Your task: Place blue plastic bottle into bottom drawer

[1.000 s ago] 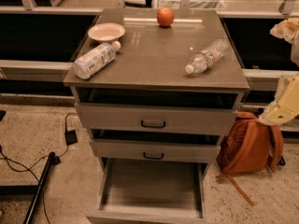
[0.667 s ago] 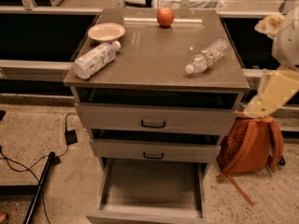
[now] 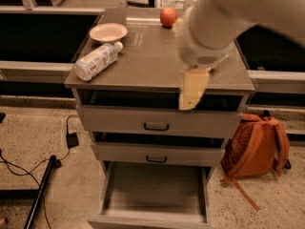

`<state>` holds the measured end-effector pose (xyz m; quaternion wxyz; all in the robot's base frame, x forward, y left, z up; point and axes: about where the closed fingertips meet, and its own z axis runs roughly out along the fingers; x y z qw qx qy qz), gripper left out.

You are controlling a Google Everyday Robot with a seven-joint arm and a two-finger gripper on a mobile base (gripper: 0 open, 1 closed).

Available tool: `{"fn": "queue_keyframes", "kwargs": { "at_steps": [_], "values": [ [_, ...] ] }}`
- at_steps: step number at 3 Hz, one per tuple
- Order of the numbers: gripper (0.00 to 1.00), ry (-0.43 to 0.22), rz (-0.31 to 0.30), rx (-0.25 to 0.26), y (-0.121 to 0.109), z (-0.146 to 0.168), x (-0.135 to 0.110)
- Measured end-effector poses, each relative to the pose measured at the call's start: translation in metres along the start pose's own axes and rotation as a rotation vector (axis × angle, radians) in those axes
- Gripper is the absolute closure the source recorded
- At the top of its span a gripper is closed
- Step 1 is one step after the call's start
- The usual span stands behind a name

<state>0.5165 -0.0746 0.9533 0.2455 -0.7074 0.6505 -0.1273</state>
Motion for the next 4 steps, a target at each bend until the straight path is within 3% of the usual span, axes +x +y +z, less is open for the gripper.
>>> {"fn": "queue_keyframes", "kwargs": {
  "at_steps": [2, 4],
  "values": [
    [0.0, 0.0, -0.096, -0.006, -0.003, 0.009, -0.02],
    [0.0, -0.07, -0.448, -0.1, -0.055, 0.072, -0.075]
  ]
}}
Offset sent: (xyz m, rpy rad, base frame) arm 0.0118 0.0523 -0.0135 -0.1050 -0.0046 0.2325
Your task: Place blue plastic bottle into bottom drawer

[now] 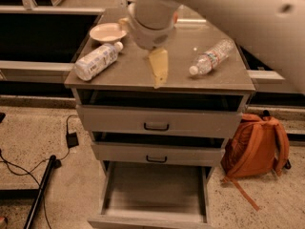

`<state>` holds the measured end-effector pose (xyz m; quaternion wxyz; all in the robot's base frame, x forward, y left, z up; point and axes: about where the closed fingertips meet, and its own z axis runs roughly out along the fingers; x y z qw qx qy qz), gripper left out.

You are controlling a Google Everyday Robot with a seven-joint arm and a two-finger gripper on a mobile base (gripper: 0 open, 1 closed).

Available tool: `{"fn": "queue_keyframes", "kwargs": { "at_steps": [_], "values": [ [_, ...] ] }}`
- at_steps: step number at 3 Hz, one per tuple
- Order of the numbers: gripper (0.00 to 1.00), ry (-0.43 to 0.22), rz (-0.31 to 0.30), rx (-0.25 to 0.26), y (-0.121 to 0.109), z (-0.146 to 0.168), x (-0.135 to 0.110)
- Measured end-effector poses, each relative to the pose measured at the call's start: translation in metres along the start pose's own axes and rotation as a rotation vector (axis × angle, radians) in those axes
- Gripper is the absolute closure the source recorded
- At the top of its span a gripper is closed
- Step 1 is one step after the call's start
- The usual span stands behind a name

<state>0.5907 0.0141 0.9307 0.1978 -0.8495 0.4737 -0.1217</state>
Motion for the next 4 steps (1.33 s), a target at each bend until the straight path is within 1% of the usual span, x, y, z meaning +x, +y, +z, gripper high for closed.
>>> {"fn": "queue_keyframes", "kwargs": {
  "at_steps": [1, 2, 3, 4],
  "values": [
    [0.0, -0.026, -0.177, -0.075, -0.044, 0.045, -0.021],
    [0.0, -0.02, -0.331, -0.161, -0.077, 0.096, -0.045],
    [0.0, -0.002, -0.42, -0.208, -0.094, 0.123, -0.061],
    [0.0, 0.02, -0.496, -0.248, -0.109, 0.14, -0.077]
  ]
}}
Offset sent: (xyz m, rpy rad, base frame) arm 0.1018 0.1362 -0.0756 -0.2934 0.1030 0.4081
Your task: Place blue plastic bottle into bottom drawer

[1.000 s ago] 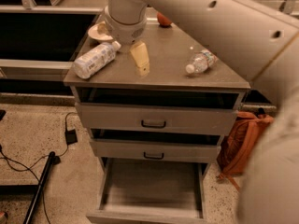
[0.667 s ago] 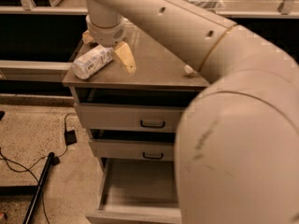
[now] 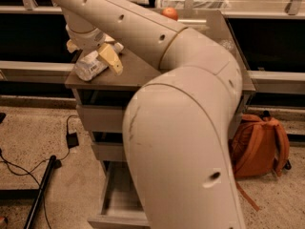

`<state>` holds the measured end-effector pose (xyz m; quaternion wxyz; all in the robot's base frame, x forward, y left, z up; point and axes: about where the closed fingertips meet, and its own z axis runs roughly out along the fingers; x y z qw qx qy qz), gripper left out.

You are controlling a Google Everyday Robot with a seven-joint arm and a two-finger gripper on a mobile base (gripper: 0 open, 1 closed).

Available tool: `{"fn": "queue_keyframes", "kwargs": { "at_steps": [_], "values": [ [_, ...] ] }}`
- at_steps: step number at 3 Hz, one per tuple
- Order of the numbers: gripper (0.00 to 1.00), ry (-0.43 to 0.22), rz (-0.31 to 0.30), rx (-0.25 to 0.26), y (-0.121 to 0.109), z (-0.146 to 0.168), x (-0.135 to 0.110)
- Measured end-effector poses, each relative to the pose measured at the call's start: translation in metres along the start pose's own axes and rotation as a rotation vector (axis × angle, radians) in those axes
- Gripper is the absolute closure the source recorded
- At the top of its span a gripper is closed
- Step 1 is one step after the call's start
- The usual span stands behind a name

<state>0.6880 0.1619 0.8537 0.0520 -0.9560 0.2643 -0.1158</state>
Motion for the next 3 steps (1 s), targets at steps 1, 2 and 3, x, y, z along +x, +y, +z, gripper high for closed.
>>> {"fn": "queue_keyframes", "kwargs": {
  "at_steps": [1, 2, 3],
  "values": [
    [0.18, 0.002, -0.038, -0.042, -0.017, 0.011, -0.004],
    [0.49, -0.034, -0.054, -0.063, -0.025, 0.023, -0.011],
    [0.72, -0.09, -0.053, -0.043, -0.028, 0.022, -0.02]
  ]
}}
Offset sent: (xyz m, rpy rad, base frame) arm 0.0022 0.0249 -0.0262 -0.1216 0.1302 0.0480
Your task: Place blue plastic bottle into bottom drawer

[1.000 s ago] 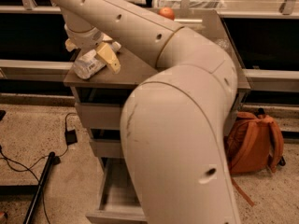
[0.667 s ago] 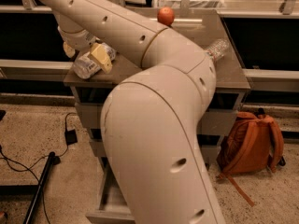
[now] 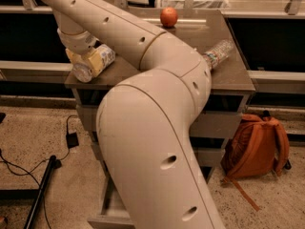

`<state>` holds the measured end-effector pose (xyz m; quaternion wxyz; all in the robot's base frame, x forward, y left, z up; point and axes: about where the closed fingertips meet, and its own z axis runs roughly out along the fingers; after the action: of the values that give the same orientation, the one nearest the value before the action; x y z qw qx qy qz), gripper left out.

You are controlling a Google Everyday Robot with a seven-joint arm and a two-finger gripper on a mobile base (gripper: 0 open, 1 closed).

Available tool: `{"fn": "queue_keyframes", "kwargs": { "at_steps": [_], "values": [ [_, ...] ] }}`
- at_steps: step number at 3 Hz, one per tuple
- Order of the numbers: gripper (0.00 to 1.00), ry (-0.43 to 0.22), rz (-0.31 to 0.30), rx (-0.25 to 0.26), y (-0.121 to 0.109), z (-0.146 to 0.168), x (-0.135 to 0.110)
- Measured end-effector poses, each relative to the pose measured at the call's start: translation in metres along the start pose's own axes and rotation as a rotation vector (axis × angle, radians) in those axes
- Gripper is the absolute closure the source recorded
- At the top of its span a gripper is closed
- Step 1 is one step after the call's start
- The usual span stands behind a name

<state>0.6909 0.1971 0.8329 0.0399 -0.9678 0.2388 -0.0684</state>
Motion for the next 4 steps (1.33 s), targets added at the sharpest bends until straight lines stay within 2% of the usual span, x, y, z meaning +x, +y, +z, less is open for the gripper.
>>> {"fn": "queue_keyframes", "kwargs": {
  "at_steps": [1, 2, 3, 4],
  "values": [
    [0.96, -0.008, 0.109, 0.077, 0.024, -0.03, 0.007],
    [1.0, 0.024, 0.333, 0.182, 0.09, -0.086, 0.02],
    [1.0, 0.021, 0.552, 0.294, 0.164, -0.134, 0.013],
    [1.0, 0.052, 0.826, 0.326, 0.252, -0.141, 0.038]
  ]
}}
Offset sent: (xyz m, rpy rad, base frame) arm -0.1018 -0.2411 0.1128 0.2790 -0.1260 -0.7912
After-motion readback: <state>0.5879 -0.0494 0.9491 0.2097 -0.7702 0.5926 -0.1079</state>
